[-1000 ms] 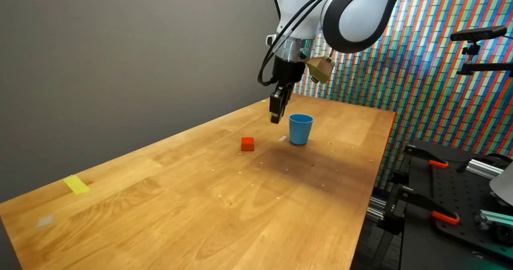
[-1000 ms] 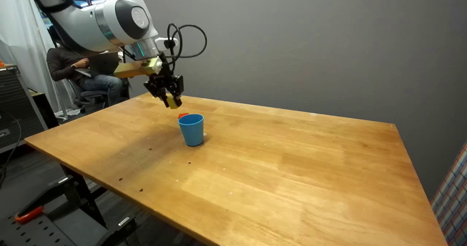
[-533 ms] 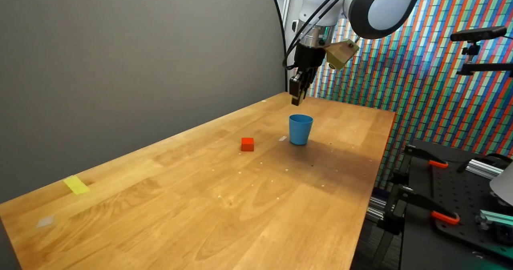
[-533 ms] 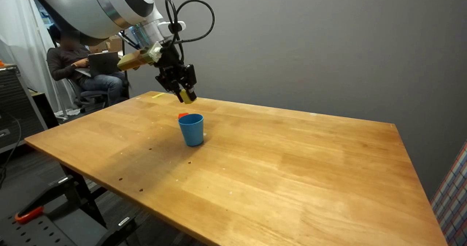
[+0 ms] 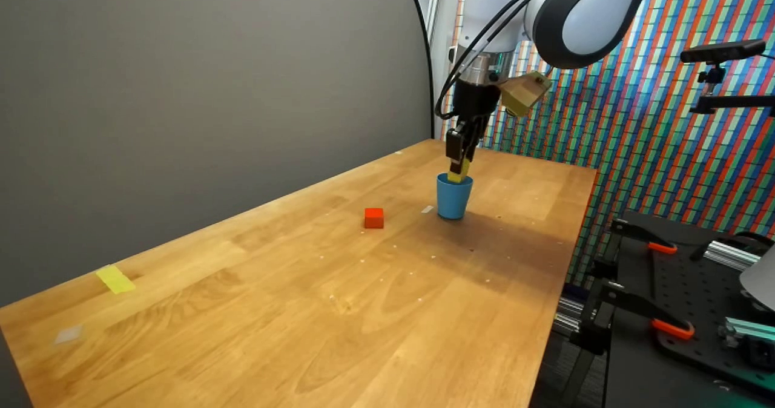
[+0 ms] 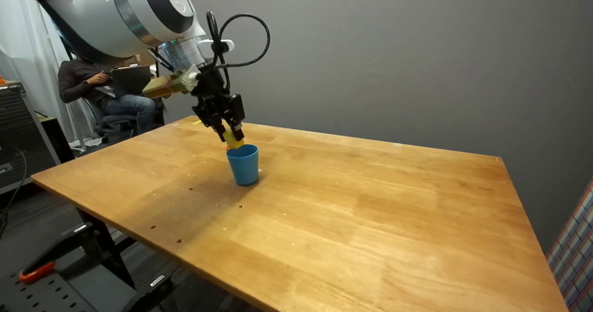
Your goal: Get the yellow block from the table and place it in the blue cup
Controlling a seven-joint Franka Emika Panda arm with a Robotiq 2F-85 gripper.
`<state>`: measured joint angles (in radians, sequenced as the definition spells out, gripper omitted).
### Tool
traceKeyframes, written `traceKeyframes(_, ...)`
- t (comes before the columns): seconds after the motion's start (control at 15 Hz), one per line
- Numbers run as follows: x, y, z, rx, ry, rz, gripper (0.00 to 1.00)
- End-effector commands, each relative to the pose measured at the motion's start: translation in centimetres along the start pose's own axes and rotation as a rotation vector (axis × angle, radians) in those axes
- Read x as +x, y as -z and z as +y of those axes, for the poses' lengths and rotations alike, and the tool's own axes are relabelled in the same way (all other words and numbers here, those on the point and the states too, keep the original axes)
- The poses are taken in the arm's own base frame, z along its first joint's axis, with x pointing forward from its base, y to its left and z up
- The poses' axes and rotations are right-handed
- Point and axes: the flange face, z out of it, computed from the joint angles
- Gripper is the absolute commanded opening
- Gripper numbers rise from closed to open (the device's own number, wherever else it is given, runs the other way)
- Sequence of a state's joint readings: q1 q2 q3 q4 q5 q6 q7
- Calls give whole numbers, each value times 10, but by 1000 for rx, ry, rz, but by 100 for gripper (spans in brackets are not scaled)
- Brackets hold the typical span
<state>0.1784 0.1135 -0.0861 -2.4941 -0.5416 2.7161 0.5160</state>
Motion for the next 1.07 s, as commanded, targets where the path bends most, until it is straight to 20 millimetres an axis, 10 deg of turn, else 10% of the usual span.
traceKeyframes(0.0,4,0,-3,35,12,14,86)
traceKeyframes(0.53,-14,24,-16,42,139,-110,100)
traceKeyframes(1.0,-12,94,0,74,96,-183,100)
